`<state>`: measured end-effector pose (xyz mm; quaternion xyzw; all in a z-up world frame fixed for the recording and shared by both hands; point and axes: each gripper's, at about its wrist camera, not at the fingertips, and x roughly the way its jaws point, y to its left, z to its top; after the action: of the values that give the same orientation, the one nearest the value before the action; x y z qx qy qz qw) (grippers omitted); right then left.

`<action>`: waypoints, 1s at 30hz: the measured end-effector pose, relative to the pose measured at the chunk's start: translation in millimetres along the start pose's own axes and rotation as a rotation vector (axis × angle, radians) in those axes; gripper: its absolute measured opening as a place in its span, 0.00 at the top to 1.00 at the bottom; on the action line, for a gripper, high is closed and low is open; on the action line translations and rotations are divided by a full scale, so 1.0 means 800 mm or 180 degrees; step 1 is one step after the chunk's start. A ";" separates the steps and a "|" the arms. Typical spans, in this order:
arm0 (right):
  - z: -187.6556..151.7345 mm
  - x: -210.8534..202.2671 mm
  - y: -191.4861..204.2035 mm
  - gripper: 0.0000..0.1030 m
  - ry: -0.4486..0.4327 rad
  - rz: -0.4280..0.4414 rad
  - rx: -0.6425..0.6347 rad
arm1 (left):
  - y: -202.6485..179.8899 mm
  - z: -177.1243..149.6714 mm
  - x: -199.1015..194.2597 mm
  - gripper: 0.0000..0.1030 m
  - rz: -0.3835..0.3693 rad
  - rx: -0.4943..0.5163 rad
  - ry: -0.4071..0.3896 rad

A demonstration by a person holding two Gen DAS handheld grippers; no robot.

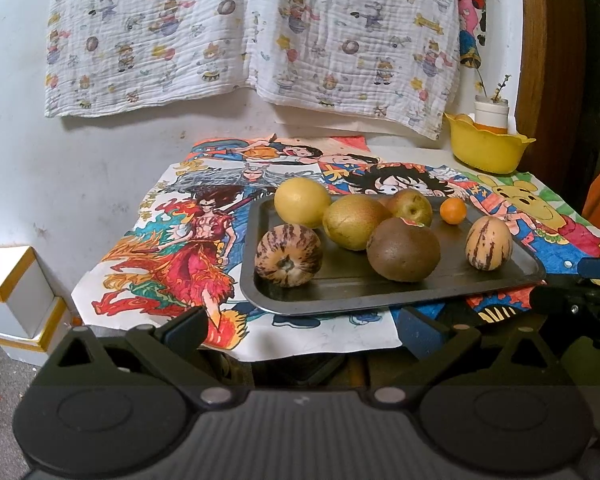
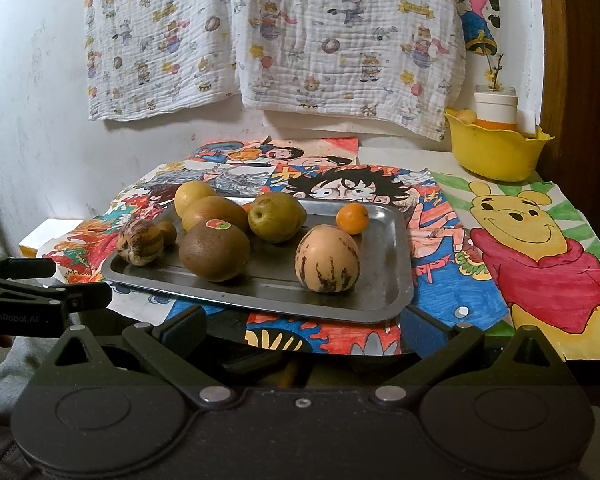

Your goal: Organize fruits

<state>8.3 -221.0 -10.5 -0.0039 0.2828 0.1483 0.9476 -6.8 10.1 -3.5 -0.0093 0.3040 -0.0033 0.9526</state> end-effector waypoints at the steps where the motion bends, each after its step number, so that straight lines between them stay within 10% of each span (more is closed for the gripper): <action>1: 0.000 0.000 0.000 0.01 0.0005 0.0001 -0.0001 | 0.000 0.000 0.000 0.01 0.0000 0.0002 0.0001; 30: 0.000 0.002 0.004 0.01 0.0015 -0.0007 -0.0002 | -0.001 0.000 0.001 0.01 0.0005 -0.0004 0.0005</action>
<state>8.7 -217.9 -11.1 -0.0048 0.2850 0.1473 0.9471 -6.1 9.0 -3.7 -0.0097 0.3047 -0.0023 0.9524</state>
